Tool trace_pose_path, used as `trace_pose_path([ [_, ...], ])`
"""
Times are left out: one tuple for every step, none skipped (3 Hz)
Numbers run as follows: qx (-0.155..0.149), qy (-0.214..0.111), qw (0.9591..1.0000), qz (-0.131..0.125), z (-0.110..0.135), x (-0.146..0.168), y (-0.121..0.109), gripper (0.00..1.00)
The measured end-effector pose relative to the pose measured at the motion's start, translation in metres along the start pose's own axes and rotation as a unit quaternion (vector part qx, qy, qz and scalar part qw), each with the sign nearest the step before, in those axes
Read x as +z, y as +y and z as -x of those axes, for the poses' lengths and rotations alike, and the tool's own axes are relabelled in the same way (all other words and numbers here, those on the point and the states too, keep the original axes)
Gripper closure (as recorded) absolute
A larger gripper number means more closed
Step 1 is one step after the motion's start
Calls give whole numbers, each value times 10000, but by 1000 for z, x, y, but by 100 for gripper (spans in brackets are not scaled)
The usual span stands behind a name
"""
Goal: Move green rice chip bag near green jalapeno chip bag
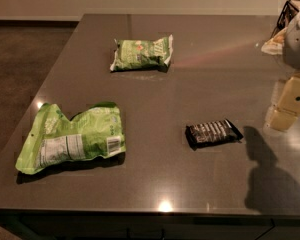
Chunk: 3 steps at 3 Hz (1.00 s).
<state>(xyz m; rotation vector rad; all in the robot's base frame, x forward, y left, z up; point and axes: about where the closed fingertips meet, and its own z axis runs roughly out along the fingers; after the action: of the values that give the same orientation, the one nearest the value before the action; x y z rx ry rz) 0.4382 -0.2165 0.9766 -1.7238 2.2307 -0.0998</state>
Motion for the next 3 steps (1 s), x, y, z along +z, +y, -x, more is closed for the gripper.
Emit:
trace_pose_path([
  [0, 0, 10000, -1, 0, 0, 0, 0],
  [10, -96, 9999, 63, 6, -1, -4, 0],
  [-160, -508, 9984, 170, 37, 4, -9, 0],
])
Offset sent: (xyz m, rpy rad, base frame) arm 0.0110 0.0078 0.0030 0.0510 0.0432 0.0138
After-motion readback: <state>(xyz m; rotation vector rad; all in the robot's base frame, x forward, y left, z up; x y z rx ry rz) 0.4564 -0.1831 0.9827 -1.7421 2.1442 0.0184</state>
